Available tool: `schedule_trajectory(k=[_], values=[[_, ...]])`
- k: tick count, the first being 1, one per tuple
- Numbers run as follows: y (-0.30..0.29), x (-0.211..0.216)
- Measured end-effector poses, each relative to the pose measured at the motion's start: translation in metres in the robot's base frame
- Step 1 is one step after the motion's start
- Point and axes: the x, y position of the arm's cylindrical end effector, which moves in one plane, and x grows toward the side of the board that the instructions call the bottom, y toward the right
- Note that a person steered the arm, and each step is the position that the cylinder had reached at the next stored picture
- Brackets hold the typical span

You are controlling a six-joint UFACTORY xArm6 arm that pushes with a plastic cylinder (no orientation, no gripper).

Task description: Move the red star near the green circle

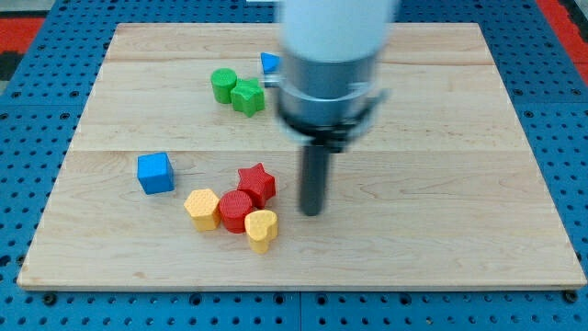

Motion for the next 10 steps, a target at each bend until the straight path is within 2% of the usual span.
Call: schedule_trajectory(k=[2,3,4,5,6,7,8,9,10], values=[[-0.112,-0.032],[-0.072,-0.073],[-0.072,-0.064],[-0.061,-0.03],[-0.003,-0.055],[-0.057,-0.082],[-0.135,-0.093],[-0.128,-0.085],[-0.166,-0.077]])
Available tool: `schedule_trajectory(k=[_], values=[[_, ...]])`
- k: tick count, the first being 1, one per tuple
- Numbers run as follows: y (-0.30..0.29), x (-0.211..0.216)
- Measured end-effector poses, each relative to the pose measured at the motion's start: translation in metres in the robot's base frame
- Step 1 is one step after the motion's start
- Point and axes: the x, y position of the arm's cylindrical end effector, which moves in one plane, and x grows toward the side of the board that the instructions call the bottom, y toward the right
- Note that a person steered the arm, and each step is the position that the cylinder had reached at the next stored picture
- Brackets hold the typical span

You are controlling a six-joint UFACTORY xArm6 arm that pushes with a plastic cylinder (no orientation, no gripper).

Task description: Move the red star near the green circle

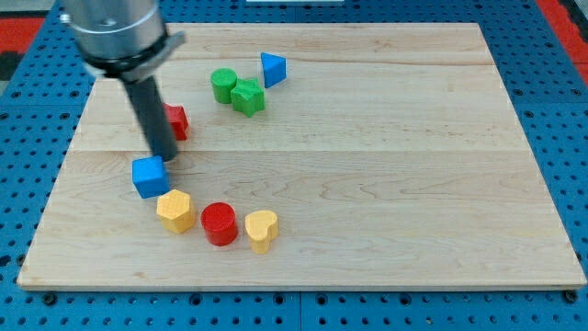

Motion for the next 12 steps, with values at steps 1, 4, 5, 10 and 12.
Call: schedule_trajectory(k=[1,4,5,10,12], values=[[-0.03,-0.009],[0.038,-0.038],[0.049,0.002],[0.055,-0.044],[0.058,-0.035]])
